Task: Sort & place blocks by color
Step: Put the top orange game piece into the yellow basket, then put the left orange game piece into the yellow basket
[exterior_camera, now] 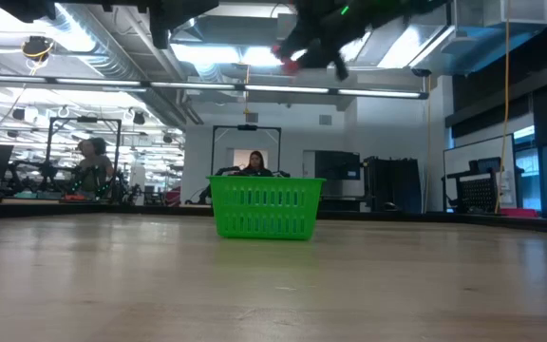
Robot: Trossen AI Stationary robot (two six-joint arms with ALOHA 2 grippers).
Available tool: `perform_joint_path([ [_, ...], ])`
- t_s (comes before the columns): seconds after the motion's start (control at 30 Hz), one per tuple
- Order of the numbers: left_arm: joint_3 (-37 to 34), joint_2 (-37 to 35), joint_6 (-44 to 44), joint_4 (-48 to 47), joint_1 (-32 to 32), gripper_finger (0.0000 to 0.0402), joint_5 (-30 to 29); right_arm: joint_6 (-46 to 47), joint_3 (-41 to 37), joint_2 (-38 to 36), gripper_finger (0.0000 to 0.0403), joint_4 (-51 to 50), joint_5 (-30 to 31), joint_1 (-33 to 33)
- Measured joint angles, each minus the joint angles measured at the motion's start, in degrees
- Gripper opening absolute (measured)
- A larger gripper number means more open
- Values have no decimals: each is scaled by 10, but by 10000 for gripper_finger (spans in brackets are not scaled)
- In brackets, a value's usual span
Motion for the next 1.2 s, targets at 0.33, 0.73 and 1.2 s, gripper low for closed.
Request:
perform_joint_path([
  [0.33, 0, 0, 2, 0, 0, 223, 9, 207, 53, 185, 142, -56, 54, -70],
  [0.73, 0, 0, 1, 0, 0, 223, 20, 302, 53, 258, 142, -60, 48, -73],
  [1.2, 0, 0, 1, 0, 0, 223, 20, 304, 53, 258, 206, -59, 58, -73],
])
